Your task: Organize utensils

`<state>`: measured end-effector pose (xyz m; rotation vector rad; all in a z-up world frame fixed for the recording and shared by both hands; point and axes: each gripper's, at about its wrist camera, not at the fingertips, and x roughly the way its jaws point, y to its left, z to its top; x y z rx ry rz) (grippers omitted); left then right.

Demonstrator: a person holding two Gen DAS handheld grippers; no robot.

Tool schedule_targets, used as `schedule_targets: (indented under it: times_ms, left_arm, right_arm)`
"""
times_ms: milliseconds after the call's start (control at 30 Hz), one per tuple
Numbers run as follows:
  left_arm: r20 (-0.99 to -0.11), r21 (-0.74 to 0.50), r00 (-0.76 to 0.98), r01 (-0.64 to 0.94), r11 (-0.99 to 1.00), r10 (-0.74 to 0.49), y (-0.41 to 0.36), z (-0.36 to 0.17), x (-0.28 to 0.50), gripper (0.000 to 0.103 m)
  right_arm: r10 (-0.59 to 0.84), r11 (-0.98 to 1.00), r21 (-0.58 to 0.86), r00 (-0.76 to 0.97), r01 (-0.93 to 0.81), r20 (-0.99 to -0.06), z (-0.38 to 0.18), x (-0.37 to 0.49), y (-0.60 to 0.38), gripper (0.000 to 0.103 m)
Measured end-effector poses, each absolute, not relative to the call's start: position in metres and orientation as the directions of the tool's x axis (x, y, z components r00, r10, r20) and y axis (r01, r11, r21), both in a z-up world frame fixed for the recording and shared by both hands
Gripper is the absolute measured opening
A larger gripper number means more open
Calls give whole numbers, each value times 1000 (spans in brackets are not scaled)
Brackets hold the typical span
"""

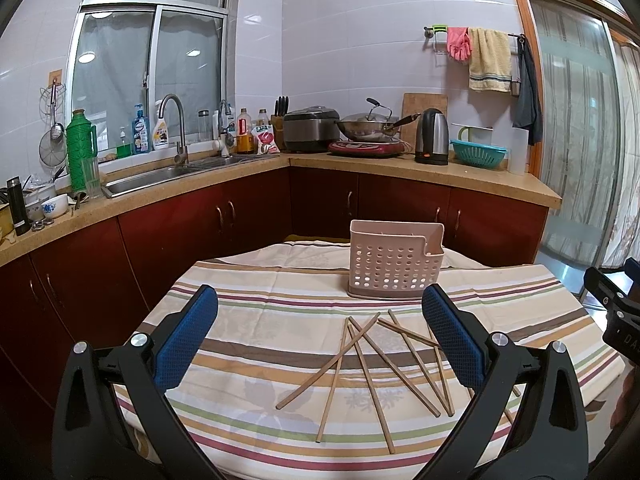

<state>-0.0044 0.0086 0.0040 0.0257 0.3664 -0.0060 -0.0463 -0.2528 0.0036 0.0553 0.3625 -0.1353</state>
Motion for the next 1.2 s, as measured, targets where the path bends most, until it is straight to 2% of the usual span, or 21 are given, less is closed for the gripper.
schedule_targets:
  times_ms: [600, 967, 1067, 1200]
  left_arm:
    - [-372, 32, 928, 19, 999, -6, 16, -15, 5, 100]
    - [-545, 112, 838, 46, 993, 23, 33, -111, 52, 99]
    - [-585, 120, 811, 67, 990, 16, 38, -132, 64, 95]
    - [-628, 122, 778, 87, 989, 9, 48, -155, 82, 79]
  right_arm:
    - [-116, 990, 25, 919, 136, -377, -17, -34, -253, 96]
    - [-29, 994, 73, 857, 77, -515, -88, -1, -269, 96]
    - [-8, 993, 91, 832, 70, -554, -105, 8, -271, 96]
    - [8, 993, 101, 814, 62, -580, -117, 16, -272, 96]
